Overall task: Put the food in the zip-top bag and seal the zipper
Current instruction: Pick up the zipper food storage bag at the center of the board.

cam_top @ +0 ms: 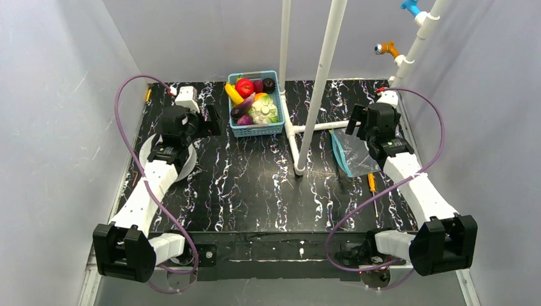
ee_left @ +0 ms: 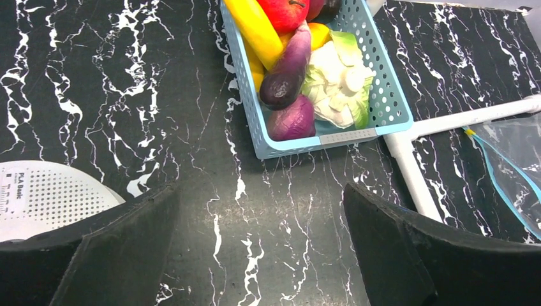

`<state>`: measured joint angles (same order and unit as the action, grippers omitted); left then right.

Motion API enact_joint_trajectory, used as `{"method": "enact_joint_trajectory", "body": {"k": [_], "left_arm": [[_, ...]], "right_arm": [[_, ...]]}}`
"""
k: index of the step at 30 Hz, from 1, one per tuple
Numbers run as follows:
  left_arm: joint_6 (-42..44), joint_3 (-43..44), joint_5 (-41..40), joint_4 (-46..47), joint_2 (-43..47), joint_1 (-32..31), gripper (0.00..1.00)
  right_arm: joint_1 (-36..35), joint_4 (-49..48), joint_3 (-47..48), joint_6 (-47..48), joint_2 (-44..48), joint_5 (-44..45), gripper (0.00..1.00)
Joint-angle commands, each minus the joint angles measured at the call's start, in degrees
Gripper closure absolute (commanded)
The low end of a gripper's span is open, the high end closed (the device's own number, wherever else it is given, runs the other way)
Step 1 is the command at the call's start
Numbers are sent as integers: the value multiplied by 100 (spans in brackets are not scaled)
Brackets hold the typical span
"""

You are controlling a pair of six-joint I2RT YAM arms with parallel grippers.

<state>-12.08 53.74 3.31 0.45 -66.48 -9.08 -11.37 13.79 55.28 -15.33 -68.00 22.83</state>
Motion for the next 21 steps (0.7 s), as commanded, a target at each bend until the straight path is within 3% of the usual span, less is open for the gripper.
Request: {"method": "enact_joint_trajectory", "body": {"k": [1, 9, 21], "left_arm": [[-26, 201, 96, 75, 19, -96, 2], [-23, 228, 16, 7, 27, -215, 2], [-101, 268, 29, -10, -9, -305, 2]], "right_arm": [[-102, 121, 360, -49, -123, 106, 0], [-309, 1237, 1291, 164, -1071, -205, 0], [-847, 2296, 2282, 427, -2443, 537, 0]]}}
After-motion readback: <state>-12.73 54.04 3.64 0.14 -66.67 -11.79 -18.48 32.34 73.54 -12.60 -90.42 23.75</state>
